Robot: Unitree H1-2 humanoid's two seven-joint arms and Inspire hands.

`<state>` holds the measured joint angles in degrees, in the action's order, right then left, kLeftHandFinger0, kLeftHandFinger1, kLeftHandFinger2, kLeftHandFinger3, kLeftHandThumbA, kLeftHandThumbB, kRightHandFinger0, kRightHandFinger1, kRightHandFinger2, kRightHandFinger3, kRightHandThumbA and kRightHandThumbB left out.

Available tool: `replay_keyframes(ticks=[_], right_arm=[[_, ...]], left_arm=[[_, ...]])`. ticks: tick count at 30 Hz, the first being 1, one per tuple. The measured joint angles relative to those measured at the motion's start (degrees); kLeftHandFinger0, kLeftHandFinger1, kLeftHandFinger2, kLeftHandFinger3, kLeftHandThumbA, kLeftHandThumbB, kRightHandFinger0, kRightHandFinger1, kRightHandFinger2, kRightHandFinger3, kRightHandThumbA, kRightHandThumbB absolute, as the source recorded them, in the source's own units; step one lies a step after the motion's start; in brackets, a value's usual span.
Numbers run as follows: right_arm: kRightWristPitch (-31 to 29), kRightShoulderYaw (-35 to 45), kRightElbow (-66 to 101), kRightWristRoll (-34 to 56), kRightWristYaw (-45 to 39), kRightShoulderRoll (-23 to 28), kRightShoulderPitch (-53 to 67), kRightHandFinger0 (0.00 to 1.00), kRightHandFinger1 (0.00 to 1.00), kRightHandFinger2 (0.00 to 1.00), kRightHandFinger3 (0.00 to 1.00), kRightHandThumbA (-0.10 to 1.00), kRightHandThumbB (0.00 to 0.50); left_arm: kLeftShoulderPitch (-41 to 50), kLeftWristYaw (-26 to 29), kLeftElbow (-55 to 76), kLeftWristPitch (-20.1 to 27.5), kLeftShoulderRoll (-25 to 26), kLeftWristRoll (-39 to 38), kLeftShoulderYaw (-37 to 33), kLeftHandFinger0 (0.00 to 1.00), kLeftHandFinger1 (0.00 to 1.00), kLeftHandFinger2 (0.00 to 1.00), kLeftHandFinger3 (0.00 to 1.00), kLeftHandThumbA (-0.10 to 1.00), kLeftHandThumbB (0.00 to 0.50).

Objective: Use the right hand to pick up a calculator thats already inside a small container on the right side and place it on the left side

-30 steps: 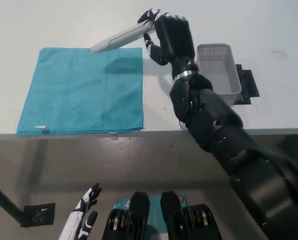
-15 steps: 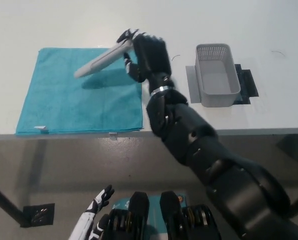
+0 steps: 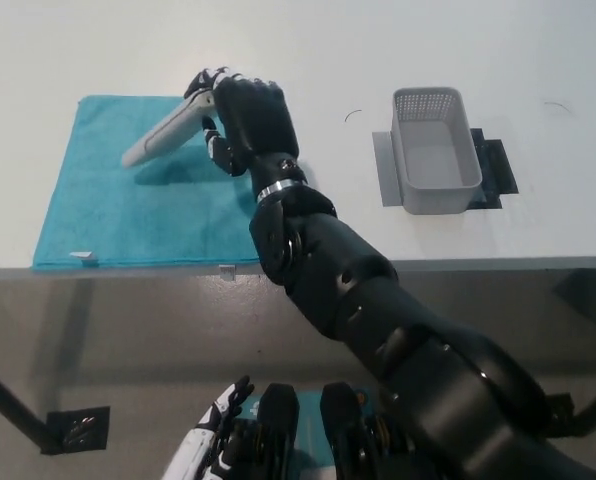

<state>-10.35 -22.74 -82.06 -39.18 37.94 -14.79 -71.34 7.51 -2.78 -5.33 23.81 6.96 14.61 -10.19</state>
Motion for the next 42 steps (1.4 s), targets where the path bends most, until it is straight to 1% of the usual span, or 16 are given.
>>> replay_keyframes(ticks=[1, 2, 3, 4, 5, 6, 7, 19, 21, 24, 25, 27, 29, 31, 32, 42], right_arm=[[0.2, -0.9, -0.2, -0.1, -0.1, 0.0, 0.0, 0.0, 0.17, 0.59, 0.44, 0.04, 0.148], [0.7, -1.7, -0.4, -0.3, -0.4, -0.1, 0.0, 0.0, 0.16, 0.54, 0.42, 0.09, 0.158], [1.7, -2.8, -0.6, -0.4, -1.0, -0.2, 0.0, 0.57, 0.88, 1.0, 1.0, 0.56, 0.344], [2.4, -3.5, -0.8, -0.5, -1.9, -0.3, 0.1, 0.92, 1.0, 1.0, 1.0, 0.57, 0.367], [3.0, -3.9, -0.8, -0.5, -2.9, -0.4, 0.1, 1.0, 1.0, 1.0, 1.0, 0.63, 0.42], [3.6, -4.1, -0.9, -0.5, -3.9, -0.4, 0.1, 1.0, 1.0, 1.0, 1.0, 0.71, 0.497], [4.3, -4.3, -1.1, -0.5, -5.2, -0.4, 0.1, 1.0, 1.0, 1.0, 1.0, 0.73, 0.5], [11.1, -5.1, -2.6, 0.2, -20.1, 0.8, 3.8, 1.0, 1.0, 1.0, 1.0, 0.82, 0.5], [11.8, -4.8, -2.6, 0.7, -22.5, 1.2, 3.7, 1.0, 1.0, 1.0, 1.0, 0.88, 0.5], [12.5, -4.0, -2.4, 1.5, -25.7, 2.0, 3.5, 1.0, 1.0, 1.0, 1.0, 0.8, 0.5], [12.7, -3.5, -2.2, 1.9, -26.8, 2.3, 3.2, 1.0, 1.0, 1.0, 1.0, 0.79, 0.5], [12.7, -1.8, -1.9, 3.0, -29.2, 2.9, 2.3, 1.0, 1.0, 1.0, 1.0, 0.93, 0.5], [12.6, 0.6, -1.3, 4.5, -31.5, 3.8, 1.6, 1.0, 1.0, 1.0, 1.0, 0.9, 0.5], [12.4, 3.2, -0.4, 6.1, -33.7, 4.8, 1.0, 1.0, 1.0, 1.0, 1.0, 0.93, 0.5], [12.4, 5.0, 1.0, 7.3, -35.0, 5.6, 0.9, 1.0, 1.0, 1.0, 1.0, 1.0, 0.5], [14.0, 11.4, 21.6, 12.9, -39.2, 11.0, 6.1, 1.0, 1.0, 1.0, 1.0, 1.0, 0.484]], left_arm=[[0.0, 0.0, 0.0, 0.0, -0.1, 0.1, -0.1, 1.0, 1.0, 1.0, 1.0, 1.0, 0.0], [0.0, 0.0, 0.0, 0.0, -0.1, 0.3, -0.1, 1.0, 1.0, 1.0, 1.0, 1.0, 0.0], [0.0, 0.0, 0.0, 0.0, -0.2, 0.4, -0.1, 1.0, 1.0, 1.0, 1.0, 1.0, 0.0], [0.0, 0.0, 0.0, 0.0, -0.2, 0.5, -0.1, 1.0, 1.0, 1.0, 1.0, 1.0, 0.0], [0.0, 0.0, 0.0, 0.0, -0.2, 0.6, -0.2, 1.0, 1.0, 1.0, 1.0, 1.0, 0.0], [0.0, 0.0, 0.0, 0.0, -0.2, 0.7, -0.1, 1.0, 1.0, 1.0, 1.0, 1.0, 0.0], [0.0, 0.0, 0.0, 0.0, -0.2, 0.7, -0.1, 1.0, 1.0, 1.0, 1.0, 1.0, 0.002], [0.0, 0.0, 0.0, -0.2, -0.1, 0.9, -0.1, 1.0, 1.0, 1.0, 1.0, 1.0, 0.0], [0.0, 0.0, 0.0, -0.2, -0.1, 0.9, -0.1, 1.0, 1.0, 1.0, 1.0, 1.0, 0.001], [0.0, 0.0, -0.1, -0.2, -0.1, 1.0, -0.1, 1.0, 1.0, 1.0, 1.0, 1.0, 0.0], [0.0, 0.0, -0.1, -0.2, -0.1, 1.0, -0.1, 1.0, 1.0, 1.0, 1.0, 1.0, 0.0], [0.0, 0.0, -0.1, -0.2, -0.1, 1.0, 0.0, 1.0, 1.0, 1.0, 1.0, 1.0, 0.0], [0.0, 0.0, -0.1, -0.2, -0.1, 1.0, 0.0, 1.0, 1.0, 1.0, 1.0, 1.0, 0.008], [0.0, 0.0, -0.1, -0.2, 0.0, 1.0, 0.0, 1.0, 1.0, 1.0, 1.0, 1.0, 0.001], [0.0, 0.0, -0.1, -0.2, 0.0, 1.0, 0.0, 1.0, 1.0, 1.0, 1.0, 1.0, 0.0], [0.0, 0.0, -1.3, -0.5, 0.0, 0.9, 0.3, 1.0, 1.0, 1.0, 1.0, 1.0, 0.0]])
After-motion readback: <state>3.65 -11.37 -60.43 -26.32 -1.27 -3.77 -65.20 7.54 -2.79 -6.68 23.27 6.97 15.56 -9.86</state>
